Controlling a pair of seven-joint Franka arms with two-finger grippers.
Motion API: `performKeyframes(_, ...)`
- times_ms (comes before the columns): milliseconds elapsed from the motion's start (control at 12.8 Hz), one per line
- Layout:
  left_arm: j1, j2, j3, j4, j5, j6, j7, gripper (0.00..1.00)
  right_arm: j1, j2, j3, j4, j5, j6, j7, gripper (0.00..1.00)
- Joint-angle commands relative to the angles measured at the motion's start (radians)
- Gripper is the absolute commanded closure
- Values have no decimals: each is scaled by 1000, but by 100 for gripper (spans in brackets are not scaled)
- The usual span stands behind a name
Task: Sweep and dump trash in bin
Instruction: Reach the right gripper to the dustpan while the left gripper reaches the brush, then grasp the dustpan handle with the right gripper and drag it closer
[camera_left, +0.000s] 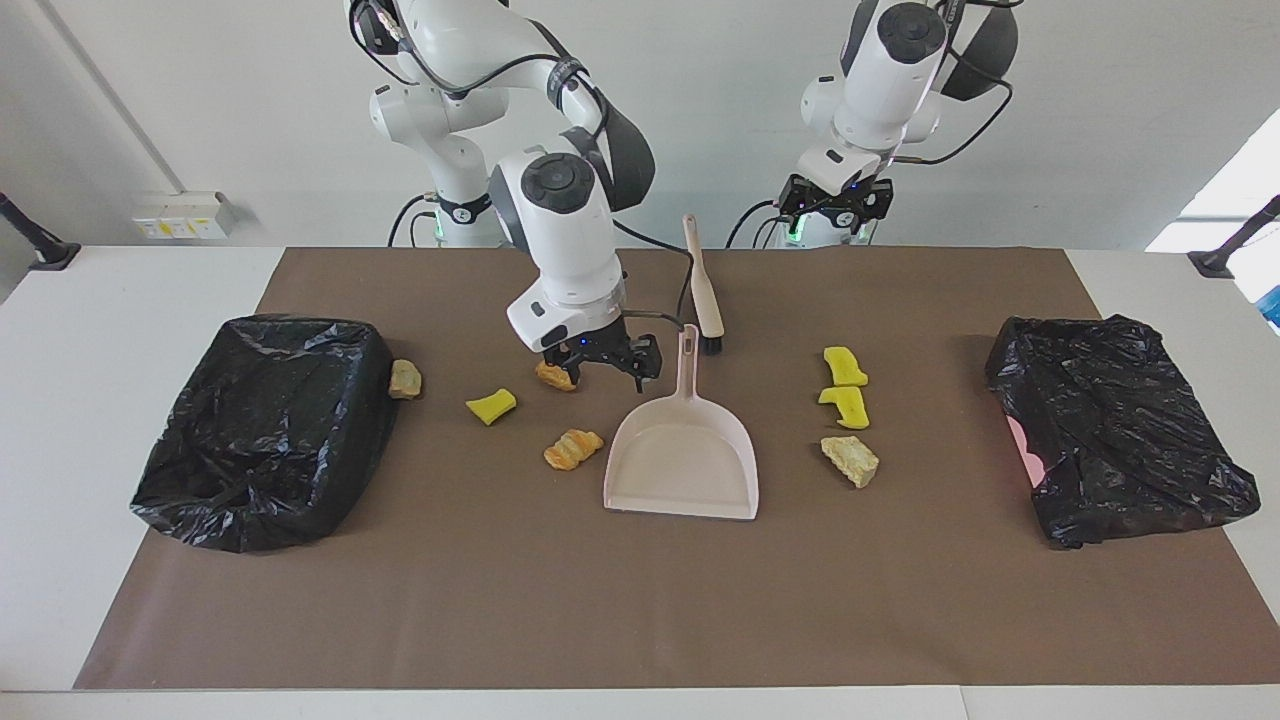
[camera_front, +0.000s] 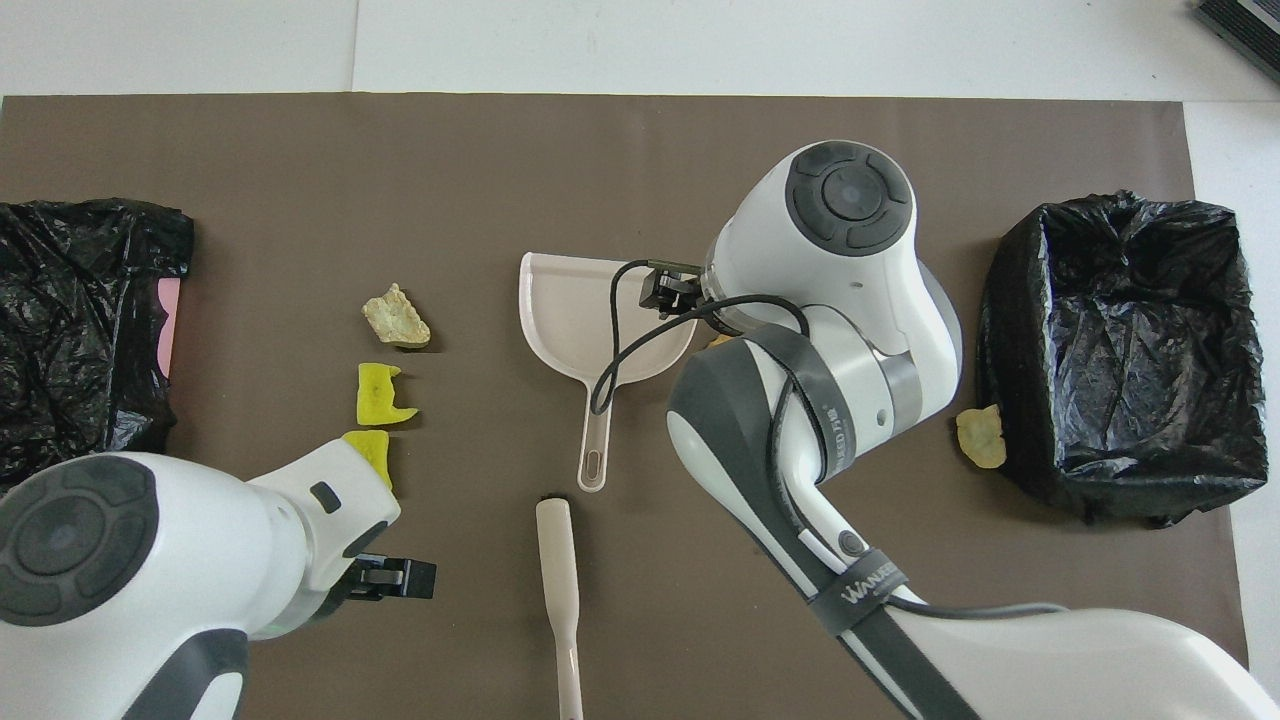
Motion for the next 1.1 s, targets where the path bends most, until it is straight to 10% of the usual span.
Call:
performKeyframes(0,-85,-57,16,-118,-43,101,-97,0,38,61,0,42,9,28,113,0)
performKeyframes(705,-400,33,16,-347,-77,500,-413,0,185,83,1,-63,18,74,241,0)
performKeyframes(1018,-469,136,16,-349,-83,613,-487,0,188,39,21,-158,15,81,204,18)
